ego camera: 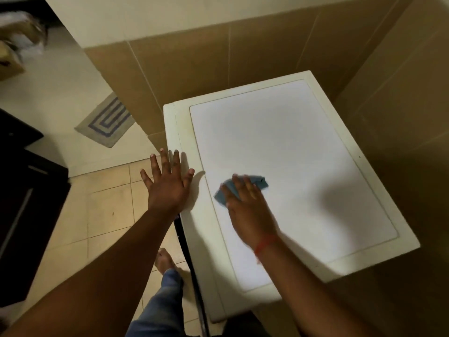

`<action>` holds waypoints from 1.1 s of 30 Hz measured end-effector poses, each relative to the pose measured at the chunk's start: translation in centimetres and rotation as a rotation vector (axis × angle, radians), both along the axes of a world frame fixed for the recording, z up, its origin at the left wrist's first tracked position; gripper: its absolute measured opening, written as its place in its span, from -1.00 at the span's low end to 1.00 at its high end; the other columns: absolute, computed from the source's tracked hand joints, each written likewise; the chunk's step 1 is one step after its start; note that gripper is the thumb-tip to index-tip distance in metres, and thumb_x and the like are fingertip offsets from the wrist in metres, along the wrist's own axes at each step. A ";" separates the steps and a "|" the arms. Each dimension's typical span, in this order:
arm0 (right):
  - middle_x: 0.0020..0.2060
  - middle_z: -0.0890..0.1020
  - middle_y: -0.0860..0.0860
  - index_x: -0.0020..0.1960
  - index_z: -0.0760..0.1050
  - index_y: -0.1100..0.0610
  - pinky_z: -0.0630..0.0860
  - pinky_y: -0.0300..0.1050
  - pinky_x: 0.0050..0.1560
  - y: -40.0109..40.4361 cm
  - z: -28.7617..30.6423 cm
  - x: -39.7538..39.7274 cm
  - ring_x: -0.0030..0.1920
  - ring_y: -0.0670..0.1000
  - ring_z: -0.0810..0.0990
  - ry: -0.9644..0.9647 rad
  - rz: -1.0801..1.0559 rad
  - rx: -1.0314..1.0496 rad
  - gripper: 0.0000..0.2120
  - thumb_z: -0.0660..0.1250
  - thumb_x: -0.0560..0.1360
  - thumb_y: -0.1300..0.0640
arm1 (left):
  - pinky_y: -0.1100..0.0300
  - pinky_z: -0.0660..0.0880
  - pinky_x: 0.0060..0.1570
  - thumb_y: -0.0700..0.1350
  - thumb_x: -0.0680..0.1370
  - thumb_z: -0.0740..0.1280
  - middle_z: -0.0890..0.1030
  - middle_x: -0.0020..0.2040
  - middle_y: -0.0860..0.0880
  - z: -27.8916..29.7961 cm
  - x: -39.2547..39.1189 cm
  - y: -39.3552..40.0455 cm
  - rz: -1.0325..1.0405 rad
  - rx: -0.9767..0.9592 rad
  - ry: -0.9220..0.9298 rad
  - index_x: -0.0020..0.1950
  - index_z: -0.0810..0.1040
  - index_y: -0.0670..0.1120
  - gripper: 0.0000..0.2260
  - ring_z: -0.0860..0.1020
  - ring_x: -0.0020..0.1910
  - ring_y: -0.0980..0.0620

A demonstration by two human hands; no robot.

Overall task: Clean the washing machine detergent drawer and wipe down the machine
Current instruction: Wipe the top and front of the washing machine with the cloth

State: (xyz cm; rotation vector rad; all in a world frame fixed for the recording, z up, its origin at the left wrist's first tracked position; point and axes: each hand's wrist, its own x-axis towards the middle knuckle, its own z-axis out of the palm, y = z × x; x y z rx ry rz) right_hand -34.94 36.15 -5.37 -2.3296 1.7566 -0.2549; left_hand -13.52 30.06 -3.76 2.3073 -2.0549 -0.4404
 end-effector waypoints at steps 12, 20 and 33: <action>0.42 0.38 0.19 0.40 0.41 0.08 0.19 0.19 0.45 3.2 0.1 -9.3 0.45 0.27 0.26 0.063 0.050 -0.070 -0.50 0.24 0.46 0.25 | -0.31 -0.21 0.46 0.36 0.53 -0.28 -0.24 0.60 -0.08 1.9 -1.9 4.5 0.148 0.083 -0.036 0.60 -0.20 0.05 -0.30 -0.29 0.55 -0.14; 0.45 0.36 0.19 0.42 0.41 0.07 0.21 0.19 0.44 -1.9 -0.1 -6.9 0.43 0.29 0.29 0.024 0.023 -0.039 -0.51 0.18 0.49 0.18 | -0.30 -0.21 0.47 0.33 0.56 -0.26 -0.24 0.60 -0.06 1.9 -3.3 3.6 0.128 0.083 -0.057 0.59 -0.23 0.06 -0.34 -0.30 0.55 -0.13; 0.49 0.30 0.13 0.43 0.41 0.04 0.17 0.19 0.48 5.8 -0.1 -7.7 0.50 0.22 0.21 -0.067 0.538 0.051 -0.54 0.16 0.54 0.19 | -0.28 -0.21 0.47 0.32 0.59 -0.22 -0.21 0.61 -0.06 1.9 -2.6 3.7 0.232 0.055 -0.001 0.60 -0.18 0.07 -0.37 -0.27 0.56 -0.12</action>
